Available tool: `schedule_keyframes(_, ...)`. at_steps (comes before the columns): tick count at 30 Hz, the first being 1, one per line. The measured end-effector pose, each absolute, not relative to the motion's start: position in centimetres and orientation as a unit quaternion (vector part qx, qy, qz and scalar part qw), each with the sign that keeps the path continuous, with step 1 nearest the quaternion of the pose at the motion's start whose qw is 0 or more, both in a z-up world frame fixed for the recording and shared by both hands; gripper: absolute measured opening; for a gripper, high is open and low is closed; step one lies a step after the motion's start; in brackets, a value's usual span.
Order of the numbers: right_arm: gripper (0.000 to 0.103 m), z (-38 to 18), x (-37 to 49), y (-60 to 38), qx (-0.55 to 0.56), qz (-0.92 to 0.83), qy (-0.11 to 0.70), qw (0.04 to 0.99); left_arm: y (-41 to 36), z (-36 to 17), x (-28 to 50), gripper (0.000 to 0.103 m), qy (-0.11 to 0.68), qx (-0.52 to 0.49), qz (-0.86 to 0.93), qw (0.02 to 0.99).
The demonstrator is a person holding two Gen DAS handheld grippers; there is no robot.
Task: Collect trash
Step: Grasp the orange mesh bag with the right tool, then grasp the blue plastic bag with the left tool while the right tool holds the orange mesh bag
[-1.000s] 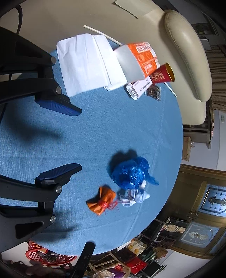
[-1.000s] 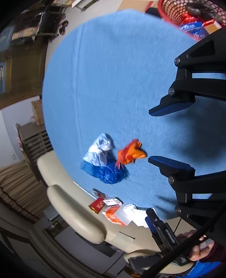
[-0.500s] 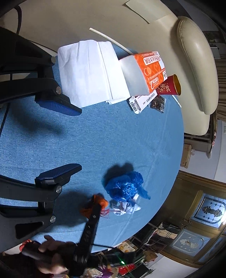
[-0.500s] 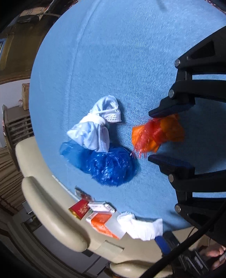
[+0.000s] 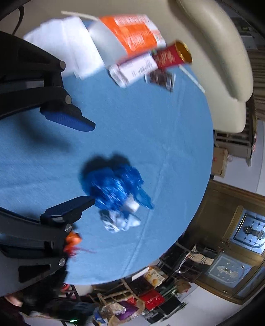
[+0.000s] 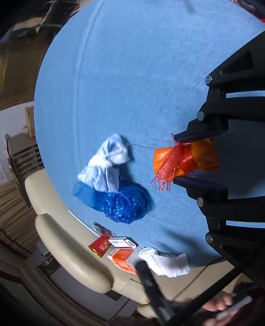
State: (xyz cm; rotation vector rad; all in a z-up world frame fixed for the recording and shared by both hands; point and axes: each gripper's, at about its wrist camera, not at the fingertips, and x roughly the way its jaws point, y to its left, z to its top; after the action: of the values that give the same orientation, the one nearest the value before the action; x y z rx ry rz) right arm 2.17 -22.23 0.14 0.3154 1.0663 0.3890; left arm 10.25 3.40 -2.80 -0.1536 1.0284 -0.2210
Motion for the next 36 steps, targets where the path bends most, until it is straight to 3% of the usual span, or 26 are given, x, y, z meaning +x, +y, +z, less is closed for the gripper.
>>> schedule_keyframes(13, 0.037, 1.0, -0.5, -26.7, 0.182, 0.158, 0.494, 0.835, -0.4, -6.3, 15.2, 0.067, 0.518, -0.094, -0.127, 0.841)
schedule_keyframes(22, 0.037, 1.2, -1.0, -26.0, 0.186, 0.163, 0.493, 0.834, 0.6, -6.5, 14.0, 0.039, 0.509, -0.108, -0.137, 0.843)
schedule_keyframes(36, 0.037, 2.3, -1.9, -25.8, 0.190, 0.171, 0.482, 0.838, 2.4, -3.4, 8.4, 0.036, 0.470, -0.075, -0.130, 0.870)
